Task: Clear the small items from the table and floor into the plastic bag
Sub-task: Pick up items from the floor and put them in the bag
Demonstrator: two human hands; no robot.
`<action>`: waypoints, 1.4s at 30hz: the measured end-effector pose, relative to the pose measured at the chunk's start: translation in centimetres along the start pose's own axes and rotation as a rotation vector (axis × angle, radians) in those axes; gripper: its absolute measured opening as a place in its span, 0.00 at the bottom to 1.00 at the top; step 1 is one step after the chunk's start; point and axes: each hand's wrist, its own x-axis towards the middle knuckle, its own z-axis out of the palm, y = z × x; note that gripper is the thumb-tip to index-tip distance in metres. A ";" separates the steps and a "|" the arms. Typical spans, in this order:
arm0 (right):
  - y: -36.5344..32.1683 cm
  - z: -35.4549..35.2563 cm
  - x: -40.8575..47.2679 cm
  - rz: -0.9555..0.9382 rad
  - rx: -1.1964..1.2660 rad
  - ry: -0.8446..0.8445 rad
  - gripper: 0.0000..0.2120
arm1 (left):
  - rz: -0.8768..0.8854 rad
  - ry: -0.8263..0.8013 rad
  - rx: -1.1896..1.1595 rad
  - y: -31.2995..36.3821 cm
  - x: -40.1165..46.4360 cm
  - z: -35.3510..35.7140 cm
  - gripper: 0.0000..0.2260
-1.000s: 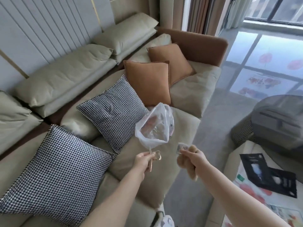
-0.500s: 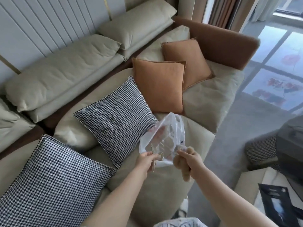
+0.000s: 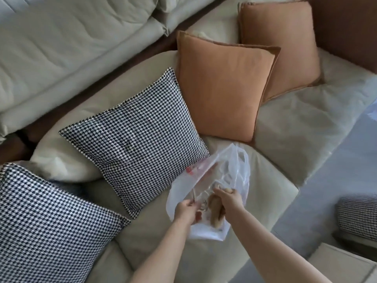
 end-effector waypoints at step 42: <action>18.0 -12.9 -31.5 -0.330 -0.586 0.618 0.16 | 0.870 -0.414 1.529 -8.1 -24.2 0.4 0.16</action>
